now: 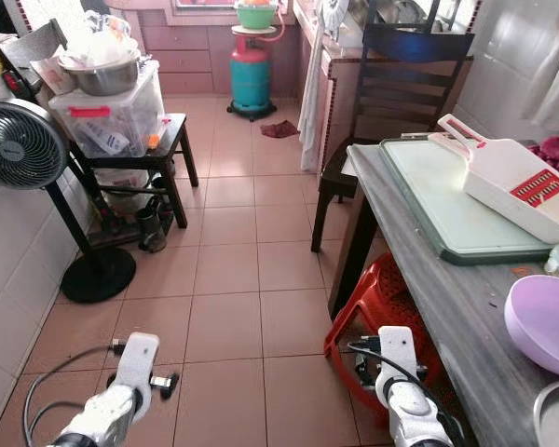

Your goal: Setting the table

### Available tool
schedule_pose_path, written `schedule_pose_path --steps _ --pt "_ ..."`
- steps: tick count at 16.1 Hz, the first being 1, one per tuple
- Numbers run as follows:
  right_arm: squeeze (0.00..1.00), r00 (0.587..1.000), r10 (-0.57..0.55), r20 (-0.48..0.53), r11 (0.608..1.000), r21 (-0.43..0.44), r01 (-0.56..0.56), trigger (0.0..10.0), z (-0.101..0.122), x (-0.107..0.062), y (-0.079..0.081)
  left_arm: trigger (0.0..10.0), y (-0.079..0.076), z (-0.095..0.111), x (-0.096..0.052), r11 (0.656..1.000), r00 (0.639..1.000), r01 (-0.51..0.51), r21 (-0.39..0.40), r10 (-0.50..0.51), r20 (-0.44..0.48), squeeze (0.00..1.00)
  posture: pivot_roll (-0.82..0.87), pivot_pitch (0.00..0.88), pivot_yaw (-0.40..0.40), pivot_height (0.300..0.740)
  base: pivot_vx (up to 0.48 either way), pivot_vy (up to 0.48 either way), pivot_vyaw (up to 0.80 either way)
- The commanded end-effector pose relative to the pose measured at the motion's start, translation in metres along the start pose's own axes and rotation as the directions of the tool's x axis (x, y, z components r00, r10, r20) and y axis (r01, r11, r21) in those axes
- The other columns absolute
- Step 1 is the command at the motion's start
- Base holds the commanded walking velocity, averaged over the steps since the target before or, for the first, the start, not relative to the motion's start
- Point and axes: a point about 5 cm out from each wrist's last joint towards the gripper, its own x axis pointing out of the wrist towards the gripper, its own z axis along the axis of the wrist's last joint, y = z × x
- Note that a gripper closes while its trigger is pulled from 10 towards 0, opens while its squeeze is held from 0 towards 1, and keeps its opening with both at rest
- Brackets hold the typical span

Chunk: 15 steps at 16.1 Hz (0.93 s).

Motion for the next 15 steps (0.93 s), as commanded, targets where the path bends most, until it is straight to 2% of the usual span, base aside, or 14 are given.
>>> schedule_pose_path --steps 1,3,6,11,15 --pt "0.0 1.0 0.009 0.012 1.0 -0.011 -0.009 10.0 0.005 0.002 0.003 10.0 0.004 -0.005 -0.001 1.0 1.0 -0.005 0.018 0.006 -0.022 0.0 -0.02 0.0 -0.017 0.74 0.0 0.0 0.0" --pt "0.0 1.0 0.014 0.001 1.0 -0.01 -0.014 10.0 0.001 0.001 0.006 10.0 0.006 -0.015 -0.003 1.0 0.998 -0.003 0.026 0.005 -0.058 0.0 -0.02 0.0 -0.012 0.74 0.0 0.0 0.0" --pt "0.0 1.0 0.002 0.003 1.0 0.005 -0.002 10.0 -0.001 0.001 0.007 10.0 0.001 -0.015 -0.002 0.999 0.997 0.009 0.043 -0.006 -0.071 0.0 -0.03 0.0 -0.006 0.74 0.0 0.169 0.72" --pt "0.0 1.0 -0.002 0.005 1.0 0.003 0.002 10.0 -0.003 0.0 0.008 10.0 -0.008 -0.008 0.0 0.997 0.997 0.02 0.072 -0.014 -0.076 0.0 -0.03 0.0 -0.004 0.74 0.0 0.337 0.0" --pt "0.0 1.0 -0.004 0.004 1.0 0.012 0.004 10.0 -0.003 0.0 0.009 10.0 -0.005 -0.01 0.0 0.994 0.996 0.019 0.104 -0.01 -0.083 0.0 -0.03 0.0 0.001 0.74 0.0 0.346 0.0"
